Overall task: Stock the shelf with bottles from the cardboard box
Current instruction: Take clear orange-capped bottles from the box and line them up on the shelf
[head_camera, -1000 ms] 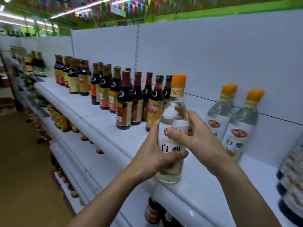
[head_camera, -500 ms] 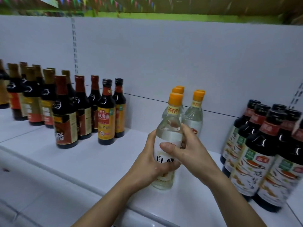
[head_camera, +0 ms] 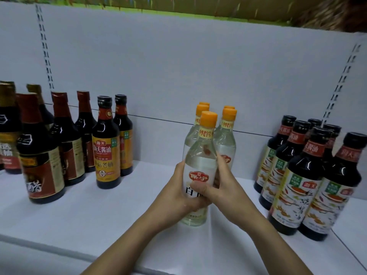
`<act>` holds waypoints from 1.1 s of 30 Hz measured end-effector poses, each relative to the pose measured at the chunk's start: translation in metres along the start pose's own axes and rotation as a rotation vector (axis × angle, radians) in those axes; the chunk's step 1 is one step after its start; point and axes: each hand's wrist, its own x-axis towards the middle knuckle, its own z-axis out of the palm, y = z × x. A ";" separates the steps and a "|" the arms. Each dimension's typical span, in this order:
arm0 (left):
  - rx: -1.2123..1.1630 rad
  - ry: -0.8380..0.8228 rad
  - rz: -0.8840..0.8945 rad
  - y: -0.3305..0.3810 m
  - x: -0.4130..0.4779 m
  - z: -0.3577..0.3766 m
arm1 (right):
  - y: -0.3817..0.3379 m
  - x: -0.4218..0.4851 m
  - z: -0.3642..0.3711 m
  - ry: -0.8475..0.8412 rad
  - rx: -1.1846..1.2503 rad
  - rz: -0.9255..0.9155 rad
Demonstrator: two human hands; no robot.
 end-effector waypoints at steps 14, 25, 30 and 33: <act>0.224 0.006 -0.131 -0.025 0.006 -0.024 | 0.027 -0.001 0.002 0.050 -0.243 0.128; 0.243 0.026 -0.062 -0.033 0.003 -0.023 | 0.035 -0.003 0.010 0.105 -0.333 0.164; 0.268 0.037 -0.051 -0.035 0.002 -0.023 | 0.037 -0.003 0.012 0.109 -0.341 0.158; 0.255 0.035 -0.035 -0.036 0.002 -0.023 | 0.038 -0.004 0.014 0.120 -0.345 0.147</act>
